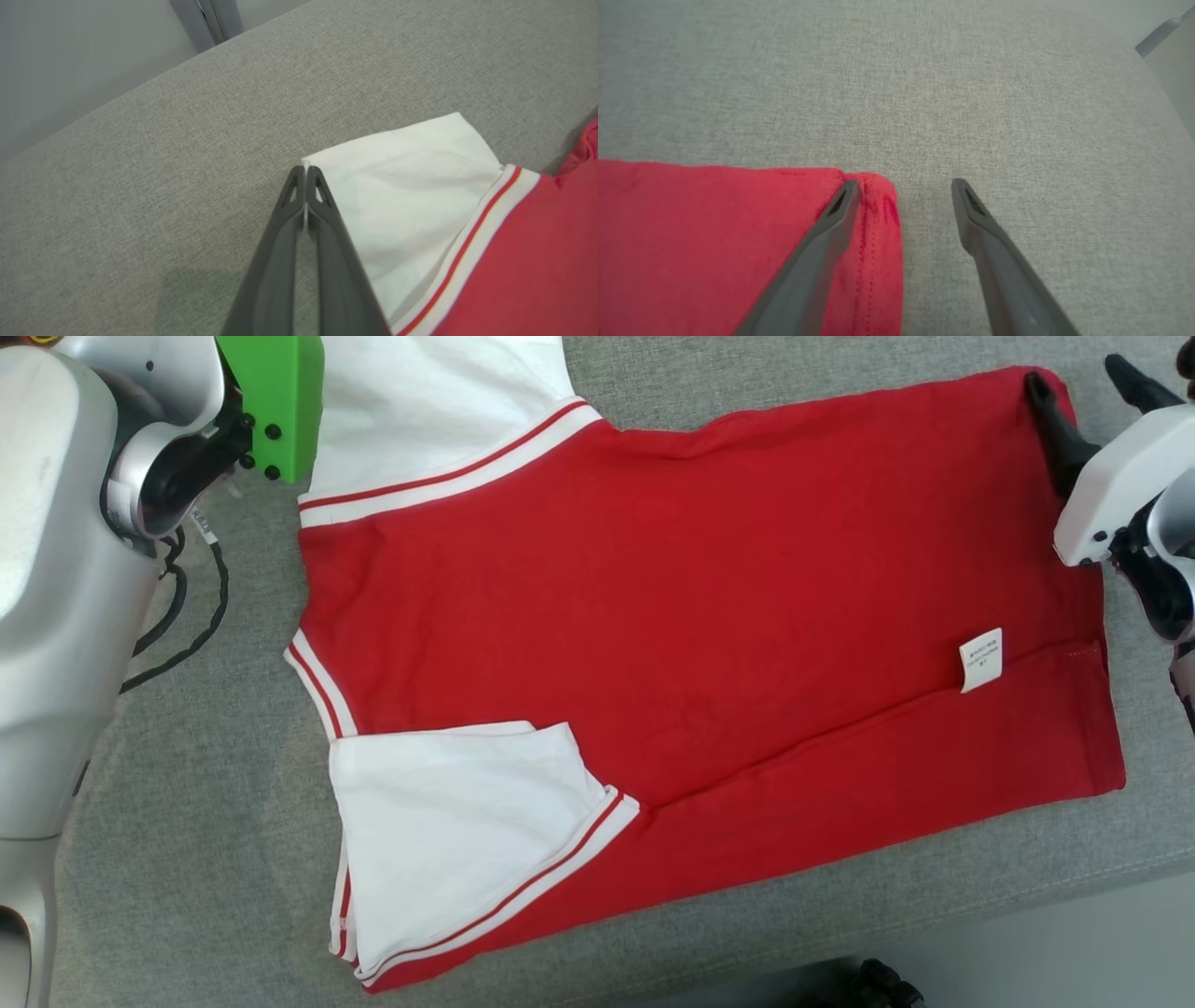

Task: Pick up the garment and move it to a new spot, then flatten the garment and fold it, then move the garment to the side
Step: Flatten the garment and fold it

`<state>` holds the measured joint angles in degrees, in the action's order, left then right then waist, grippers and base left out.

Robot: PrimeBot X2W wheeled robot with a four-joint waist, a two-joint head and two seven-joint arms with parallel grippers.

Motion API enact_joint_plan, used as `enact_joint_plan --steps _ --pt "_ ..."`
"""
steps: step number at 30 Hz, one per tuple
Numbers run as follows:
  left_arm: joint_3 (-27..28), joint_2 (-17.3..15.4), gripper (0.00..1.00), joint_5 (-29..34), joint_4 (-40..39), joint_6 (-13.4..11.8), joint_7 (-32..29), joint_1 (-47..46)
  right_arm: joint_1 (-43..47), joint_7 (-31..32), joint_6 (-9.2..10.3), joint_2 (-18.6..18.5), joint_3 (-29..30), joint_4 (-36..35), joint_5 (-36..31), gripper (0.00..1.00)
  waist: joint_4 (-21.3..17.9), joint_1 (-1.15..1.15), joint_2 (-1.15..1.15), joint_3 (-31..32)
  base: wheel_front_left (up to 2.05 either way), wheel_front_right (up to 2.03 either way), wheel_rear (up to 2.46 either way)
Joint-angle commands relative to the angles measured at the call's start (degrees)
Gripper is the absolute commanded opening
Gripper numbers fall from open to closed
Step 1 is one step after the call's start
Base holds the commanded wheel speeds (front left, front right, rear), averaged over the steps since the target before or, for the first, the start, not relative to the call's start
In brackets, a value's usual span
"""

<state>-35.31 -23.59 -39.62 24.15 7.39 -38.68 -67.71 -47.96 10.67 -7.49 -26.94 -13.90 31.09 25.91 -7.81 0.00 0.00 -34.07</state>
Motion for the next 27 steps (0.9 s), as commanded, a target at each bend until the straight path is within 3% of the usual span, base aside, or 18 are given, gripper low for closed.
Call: enact_joint_plan --steps 1,7,9,14,16,17,19,21,27 --pt "-0.09 -0.49 0.00 -0.39 -0.26 0.12 0.28 -0.13 -0.78 0.61 0.00 0.11 -0.68 0.47 -0.44 1.00 0.08 0.00 0.00 -0.15 0.00 0.00 0.00" --pt "-0.46 -1.12 0.00 -0.89 -0.42 0.13 0.46 0.21 -2.23 2.27 0.00 -0.85 -4.10 0.22 -0.68 1.00 -0.08 0.00 0.00 -0.09 0.00 0.00 0.00" --pt "-0.58 -1.23 0.00 -0.96 -0.27 0.13 0.61 0.36 -2.82 4.37 0.00 -1.47 -5.72 0.33 -1.11 0.84 -0.08 0.00 0.00 0.03 0.00 0.00 0.00" --pt "-0.82 -1.01 0.00 -1.04 -0.02 0.13 0.97 0.53 -4.52 10.32 0.00 -2.50 -8.11 0.53 -2.69 0.81 0.13 0.00 0.00 0.16 0.00 0.00 0.00" --pt "-0.94 -0.88 0.00 -1.14 0.11 0.13 1.10 0.62 -5.09 12.86 0.00 -2.60 -8.81 0.24 -3.23 0.62 0.27 0.00 0.00 0.22 0.00 0.00 0.00" --pt "-1.00 -0.86 0.00 -1.20 0.18 0.13 1.26 0.67 -5.43 14.12 0.01 -2.64 -8.98 0.07 -3.46 0.47 0.37 0.00 0.00 0.26 0.00 0.00 0.00" --pt "-1.11 -0.79 0.00 -1.29 0.30 0.12 1.42 0.72 -5.71 16.30 0.01 -2.47 -9.21 -0.25 -3.54 0.32 0.54 0.00 0.00 0.36 0.00 0.00 0.00" --pt "-1.23 -0.81 0.00 -1.31 0.45 0.13 1.60 0.77 -5.87 18.21 0.01 -2.39 -9.31 -0.77 -3.80 0.00 0.71 0.00 0.00 0.46 0.00 0.00 0.00" --pt "-1.19 -0.95 0.00 -0.22 -0.44 0.13 5.35 0.05 -5.59 17.70 0.02 -2.33 -7.37 -4.46 -4.53 0.00 1.27 0.00 0.00 0.64 0.00 0.00 0.00"
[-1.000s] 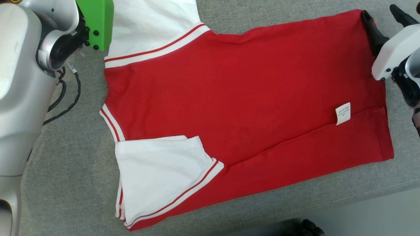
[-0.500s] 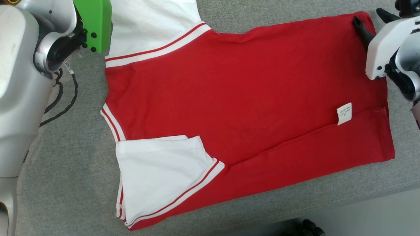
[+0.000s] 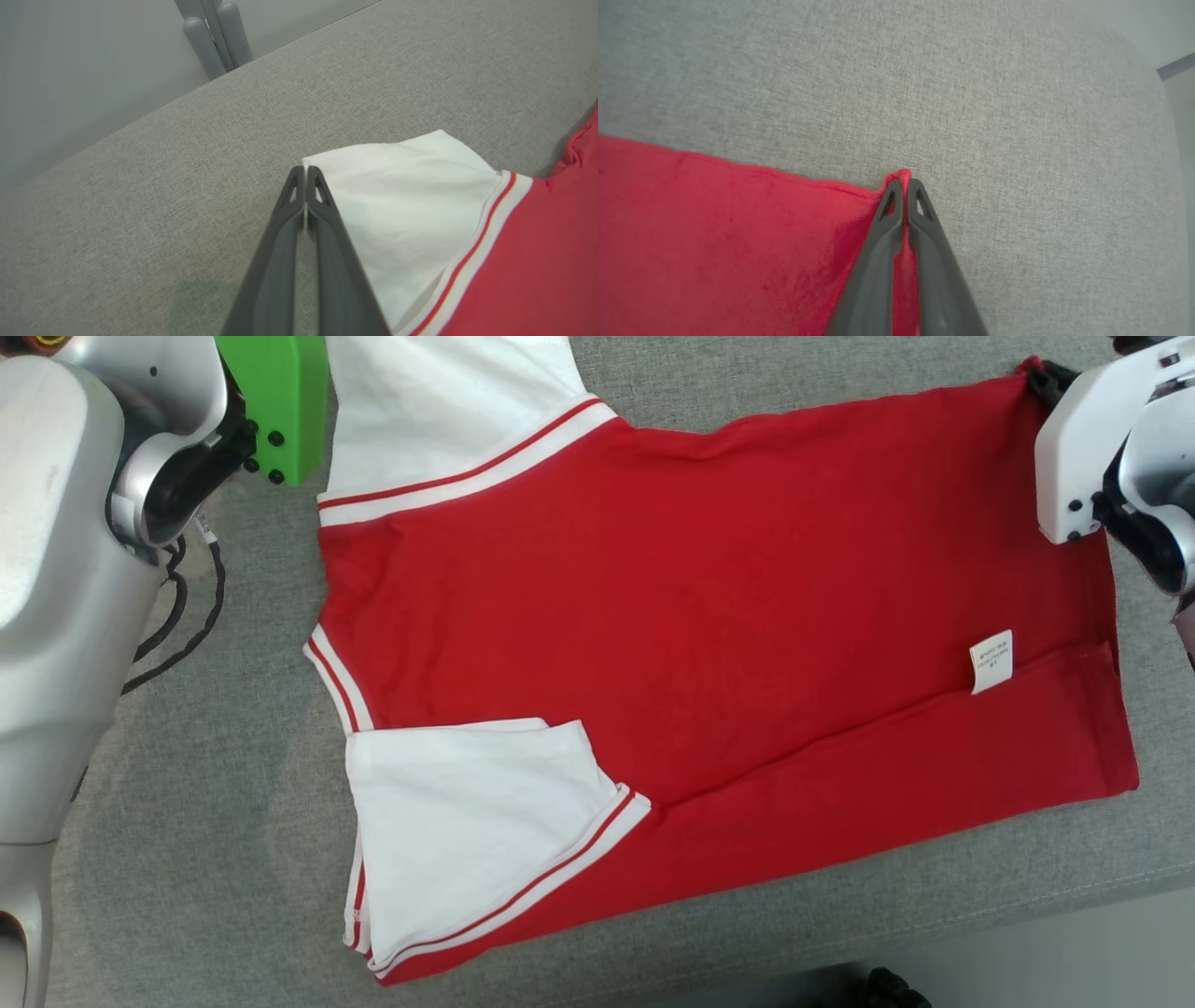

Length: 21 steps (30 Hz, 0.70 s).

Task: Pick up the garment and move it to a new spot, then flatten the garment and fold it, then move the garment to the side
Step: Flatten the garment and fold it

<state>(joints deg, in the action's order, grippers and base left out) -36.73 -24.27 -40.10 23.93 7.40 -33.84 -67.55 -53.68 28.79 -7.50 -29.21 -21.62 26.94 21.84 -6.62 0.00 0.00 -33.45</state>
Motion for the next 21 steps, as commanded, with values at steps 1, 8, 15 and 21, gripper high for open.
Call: enact_joint_plan --steps 1,8,15,21 --pt "0.44 -0.34 0.00 0.55 -0.43 0.12 1.95 -0.46 0.28 -1.36 0.03 -0.08 1.10 -0.71 -0.68 0.00 0.16 0.00 0.00 0.02 0.00 0.00 0.00" --pt "1.67 -0.49 0.00 3.56 -0.21 0.12 13.95 -3.44 0.27 -11.10 0.02 1.09 7.55 -1.39 -0.92 0.00 0.78 0.00 0.00 0.05 0.00 0.00 0.00" --pt "0.56 0.18 0.00 0.03 0.59 0.12 17.34 -3.27 1.56 -19.85 0.02 1.65 10.42 -1.17 2.53 0.00 1.89 0.00 0.00 0.56 0.00 0.00 0.00" --pt "0.61 -2.99 0.00 -5.70 -5.84 0.13 17.66 4.28 6.83 -22.44 0.02 -1.26 9.24 -4.54 9.01 0.00 3.02 0.00 0.00 2.45 0.00 0.00 0.00"
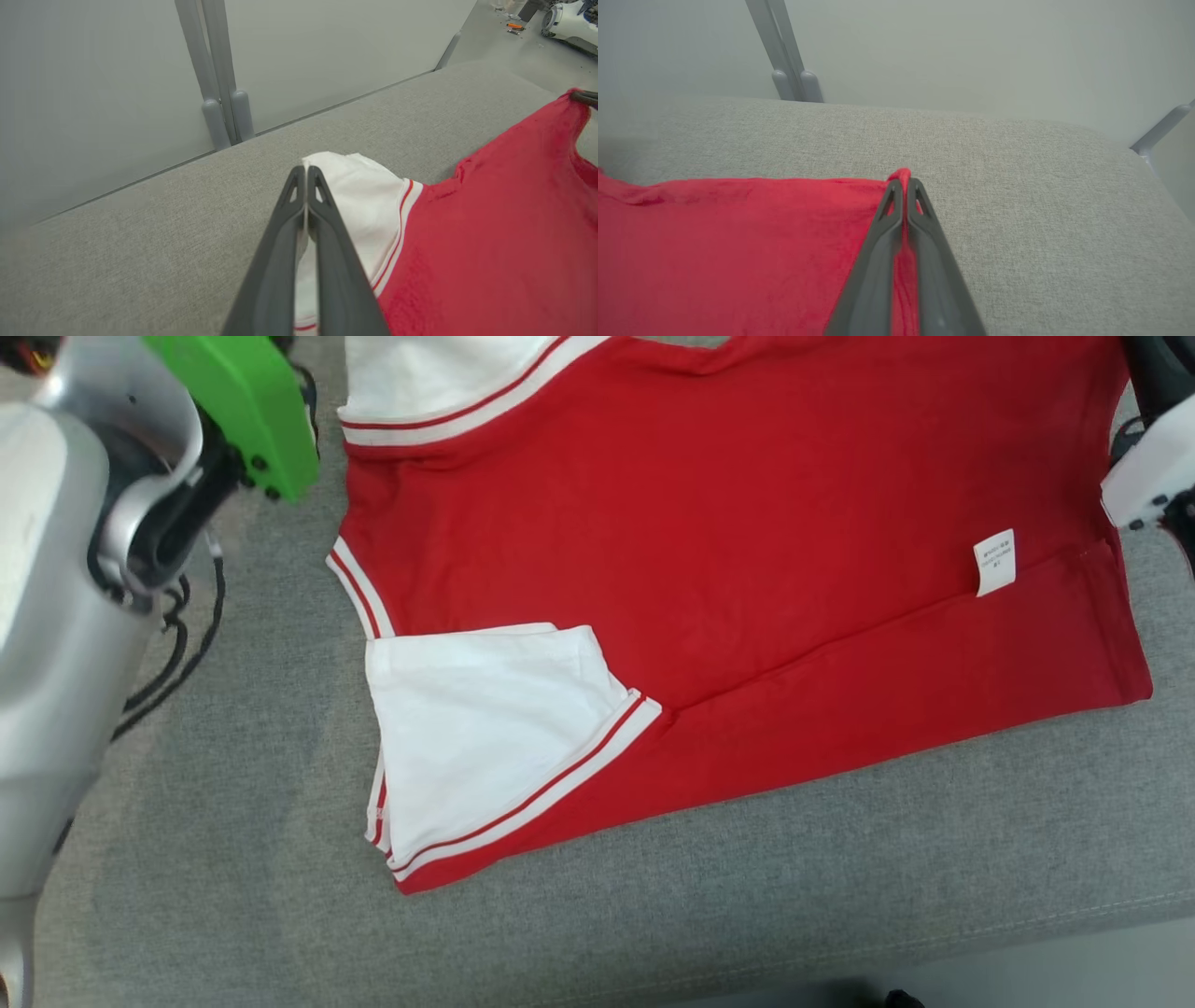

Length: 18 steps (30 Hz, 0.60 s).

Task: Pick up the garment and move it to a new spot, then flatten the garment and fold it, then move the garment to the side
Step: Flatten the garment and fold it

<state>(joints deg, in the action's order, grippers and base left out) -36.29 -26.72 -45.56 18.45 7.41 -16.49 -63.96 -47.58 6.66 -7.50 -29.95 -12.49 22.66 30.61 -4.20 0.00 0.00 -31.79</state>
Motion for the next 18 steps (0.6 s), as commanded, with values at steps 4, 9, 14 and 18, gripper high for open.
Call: enact_joint_plan --steps 4,9,14,18 --pt "0.97 -4.12 0.00 -3.19 -8.48 -0.94 -0.11 9.15 5.87 -1.67 0.02 -3.17 1.18 -2.82 4.47 0.00 1.81 0.00 0.00 2.69 0.00 0.00 0.00" --pt "1.48 -7.25 0.00 -6.31 -19.14 -3.84 -0.37 18.84 12.70 -2.45 0.02 -6.45 3.32 -5.51 8.88 0.00 3.80 0.00 0.00 4.40 0.00 0.00 0.00" --pt "0.49 -9.90 0.00 -7.99 -29.66 -7.30 -1.49 28.17 19.39 -3.36 0.02 -8.64 4.40 -7.77 11.33 0.00 5.14 0.00 0.00 5.52 0.00 0.00 0.00" --pt "0.16 -11.73 0.00 -8.41 -35.46 -10.03 -0.95 34.11 23.82 -3.83 0.02 -9.53 5.31 -9.31 12.26 0.00 5.66 0.00 0.00 6.06 0.00 0.00 0.00"
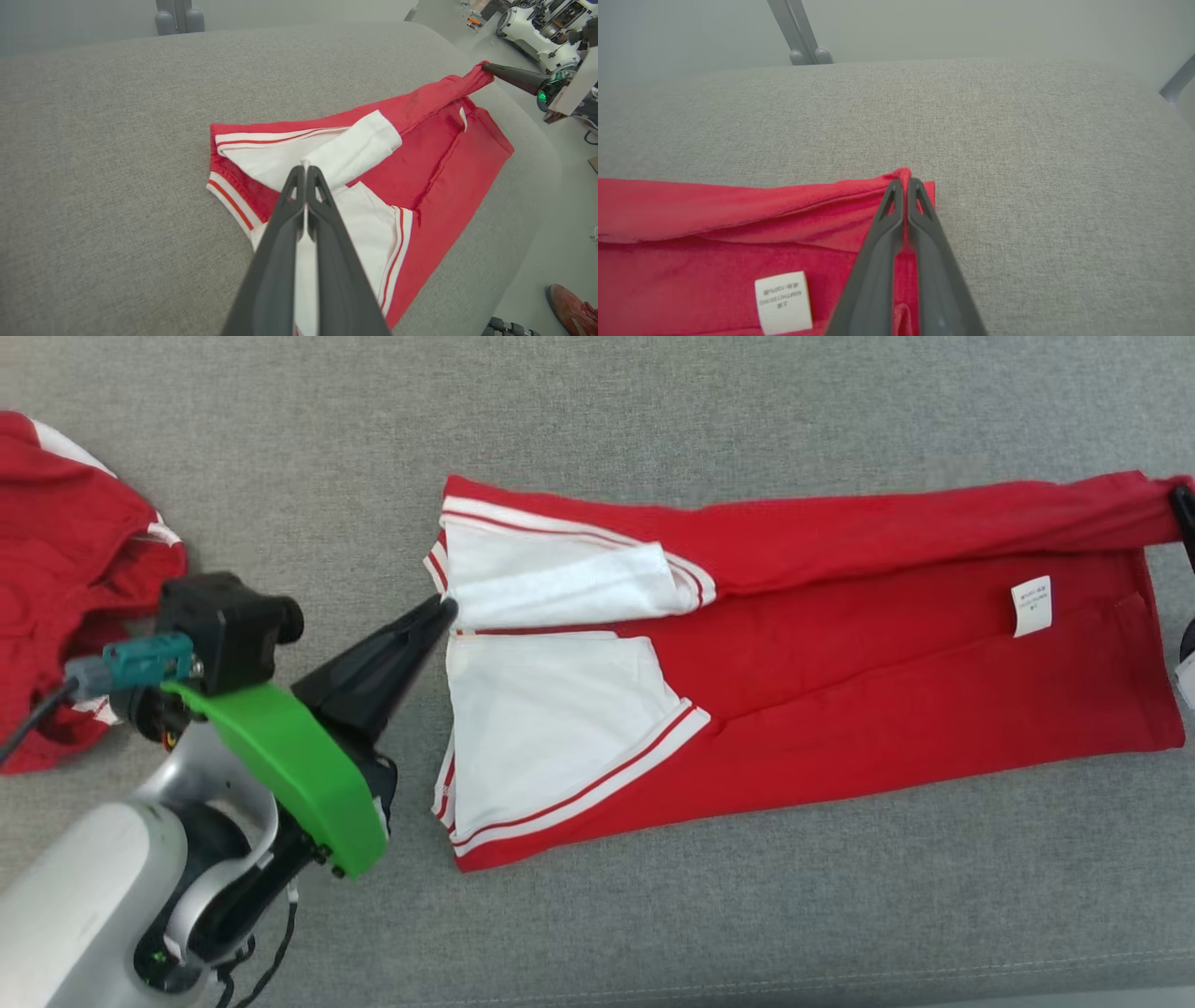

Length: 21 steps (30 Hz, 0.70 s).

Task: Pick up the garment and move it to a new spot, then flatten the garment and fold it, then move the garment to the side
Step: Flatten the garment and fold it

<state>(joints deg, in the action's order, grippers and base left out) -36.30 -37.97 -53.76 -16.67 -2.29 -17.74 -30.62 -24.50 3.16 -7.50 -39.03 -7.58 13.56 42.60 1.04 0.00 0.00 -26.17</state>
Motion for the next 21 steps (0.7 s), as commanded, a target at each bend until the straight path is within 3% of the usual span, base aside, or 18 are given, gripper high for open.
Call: enact_joint_plan --steps 1,9,21 --pt "0.21 -0.79 0.00 -0.23 -1.41 -0.84 0.66 1.94 1.68 -0.60 0.02 -0.61 0.56 -0.56 0.31 0.00 0.47 0.00 0.00 0.56 0.00 0.00 0.00" --pt "0.45 -2.86 0.00 -0.68 -7.51 -4.37 3.44 10.44 8.91 -1.41 0.02 -0.62 2.30 -2.80 0.15 0.00 0.93 0.00 0.00 1.32 0.00 0.00 0.00" --pt "-3.62 -0.91 0.00 2.84 -5.95 -3.99 6.25 14.76 14.01 -0.93 0.02 1.13 5.01 -3.10 -0.34 0.00 1.57 0.00 0.00 1.03 0.00 0.00 0.00"
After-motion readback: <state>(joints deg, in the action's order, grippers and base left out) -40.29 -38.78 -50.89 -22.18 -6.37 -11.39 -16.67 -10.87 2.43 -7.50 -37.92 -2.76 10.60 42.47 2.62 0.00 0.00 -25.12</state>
